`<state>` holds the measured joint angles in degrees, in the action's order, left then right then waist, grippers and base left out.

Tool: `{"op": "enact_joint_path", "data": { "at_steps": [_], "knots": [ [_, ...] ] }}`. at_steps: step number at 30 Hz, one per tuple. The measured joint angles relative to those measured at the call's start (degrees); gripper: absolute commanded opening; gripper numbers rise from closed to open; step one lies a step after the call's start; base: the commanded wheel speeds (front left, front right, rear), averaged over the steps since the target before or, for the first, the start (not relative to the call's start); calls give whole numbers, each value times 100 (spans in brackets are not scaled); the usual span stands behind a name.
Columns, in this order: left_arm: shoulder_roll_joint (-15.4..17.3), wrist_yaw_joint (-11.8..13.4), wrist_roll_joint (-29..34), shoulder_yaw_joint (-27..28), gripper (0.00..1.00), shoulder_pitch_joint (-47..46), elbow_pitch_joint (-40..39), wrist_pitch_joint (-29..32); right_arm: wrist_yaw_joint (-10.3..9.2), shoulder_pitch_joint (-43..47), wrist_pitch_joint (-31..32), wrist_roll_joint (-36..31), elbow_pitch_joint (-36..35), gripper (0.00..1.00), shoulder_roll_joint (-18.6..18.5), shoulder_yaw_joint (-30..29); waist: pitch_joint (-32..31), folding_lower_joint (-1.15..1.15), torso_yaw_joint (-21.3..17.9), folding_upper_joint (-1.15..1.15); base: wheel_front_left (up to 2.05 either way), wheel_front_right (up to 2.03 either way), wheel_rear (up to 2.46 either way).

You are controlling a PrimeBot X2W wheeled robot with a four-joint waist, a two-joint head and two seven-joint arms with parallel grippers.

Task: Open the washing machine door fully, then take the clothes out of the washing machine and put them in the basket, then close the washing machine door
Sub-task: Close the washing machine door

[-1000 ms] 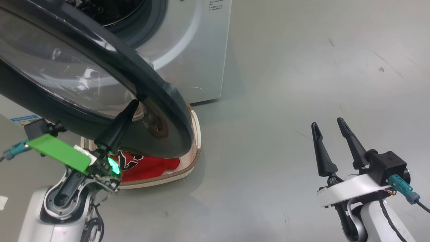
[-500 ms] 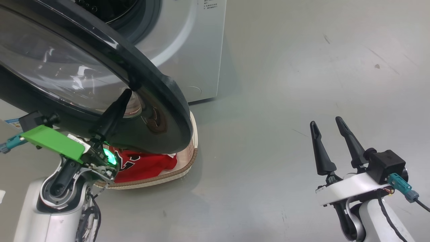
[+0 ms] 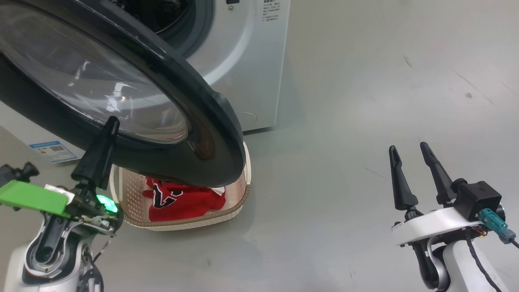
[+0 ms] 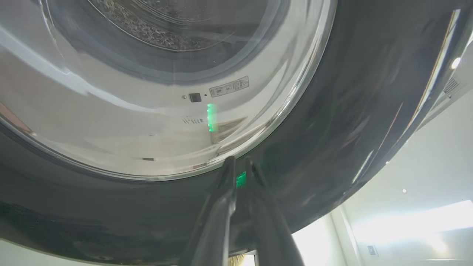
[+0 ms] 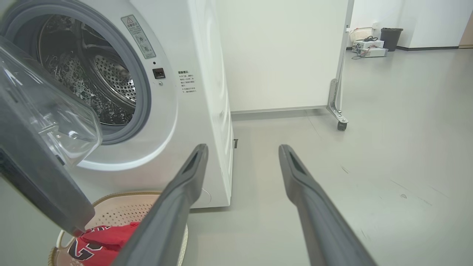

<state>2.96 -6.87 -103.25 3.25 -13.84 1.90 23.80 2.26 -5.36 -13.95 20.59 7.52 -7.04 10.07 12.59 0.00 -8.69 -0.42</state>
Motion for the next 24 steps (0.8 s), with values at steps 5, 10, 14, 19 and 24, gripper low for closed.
{"op": "enact_joint_path", "data": {
  "at_steps": [5,10,14,19,24],
  "knots": [
    [-14,0,4,186,100,263,-291,-124,-26,13,-5,-2,33,100,-26,-18,-136,0,124,0,0,0,0],
    [-32,0,16,414,100,512,-439,-342,-37,79,-7,-3,87,100,-27,-20,-297,0,228,0,0,0,0],
    [-43,0,137,579,100,686,-554,-549,-36,161,-8,-3,144,100,-25,-12,-443,0,285,0,0,0,0],
    [-42,0,900,691,100,934,-675,-980,-37,285,-9,-4,155,100,-36,-21,-625,0,332,0,0,0,0],
    [280,0,2449,679,100,1150,-873,-1603,-40,363,-33,-32,126,100,-66,-37,-721,0,403,0,0,0,0]
  ]
}}
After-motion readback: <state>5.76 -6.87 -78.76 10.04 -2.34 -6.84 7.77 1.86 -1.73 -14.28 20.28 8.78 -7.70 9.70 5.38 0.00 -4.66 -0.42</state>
